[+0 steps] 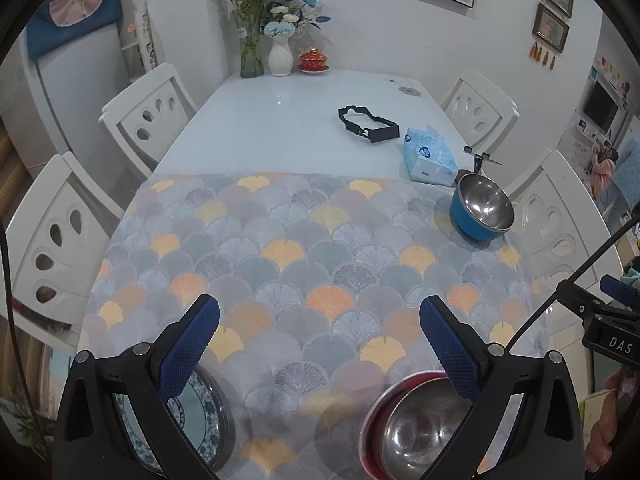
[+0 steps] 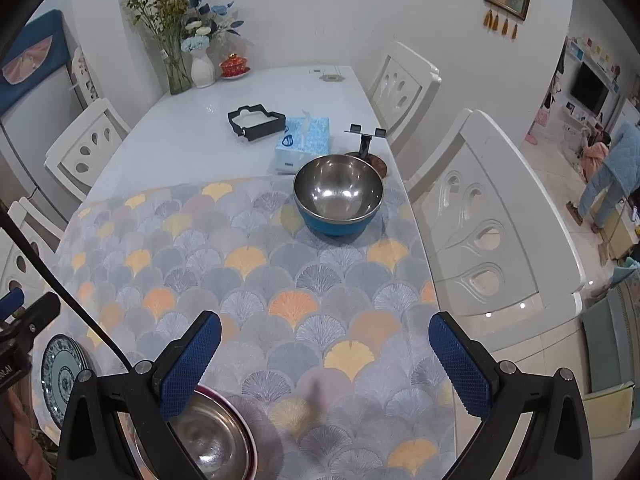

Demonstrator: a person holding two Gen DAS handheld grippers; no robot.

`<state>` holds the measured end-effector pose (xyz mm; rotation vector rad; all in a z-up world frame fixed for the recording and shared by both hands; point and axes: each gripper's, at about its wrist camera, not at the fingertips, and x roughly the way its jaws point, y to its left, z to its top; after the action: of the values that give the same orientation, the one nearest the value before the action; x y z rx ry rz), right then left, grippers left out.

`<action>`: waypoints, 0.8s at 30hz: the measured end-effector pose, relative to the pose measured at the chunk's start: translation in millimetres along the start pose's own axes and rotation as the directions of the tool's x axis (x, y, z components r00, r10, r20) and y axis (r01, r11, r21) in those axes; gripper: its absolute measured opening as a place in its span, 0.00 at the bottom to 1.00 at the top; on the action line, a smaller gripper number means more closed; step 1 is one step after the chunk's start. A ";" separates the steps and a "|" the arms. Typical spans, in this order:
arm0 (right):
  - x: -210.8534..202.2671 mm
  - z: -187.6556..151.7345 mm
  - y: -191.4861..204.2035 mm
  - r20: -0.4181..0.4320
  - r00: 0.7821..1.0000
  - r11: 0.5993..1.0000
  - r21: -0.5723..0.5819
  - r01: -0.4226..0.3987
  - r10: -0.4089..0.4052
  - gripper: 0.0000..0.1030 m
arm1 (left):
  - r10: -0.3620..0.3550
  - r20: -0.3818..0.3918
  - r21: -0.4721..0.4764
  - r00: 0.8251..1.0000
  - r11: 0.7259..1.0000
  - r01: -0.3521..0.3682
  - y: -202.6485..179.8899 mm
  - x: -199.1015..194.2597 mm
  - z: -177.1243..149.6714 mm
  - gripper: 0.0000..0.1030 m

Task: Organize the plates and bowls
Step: 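Move both tools toward the blue steel bowl beside the tissue box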

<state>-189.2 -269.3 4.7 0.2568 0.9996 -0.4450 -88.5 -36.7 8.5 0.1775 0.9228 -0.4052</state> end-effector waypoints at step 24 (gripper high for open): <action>14.3 24.4 -15.8 0.025 1.000 1.000 0.004 -0.002 0.002 1.00 | 0.011 0.013 0.022 1.000 1.000 -0.012 -16.3 15.4 20.0 0.98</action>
<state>-171.8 -296.5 5.1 0.2551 0.9743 -0.4469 -72.3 -62.0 8.4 0.2003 0.9044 -0.4056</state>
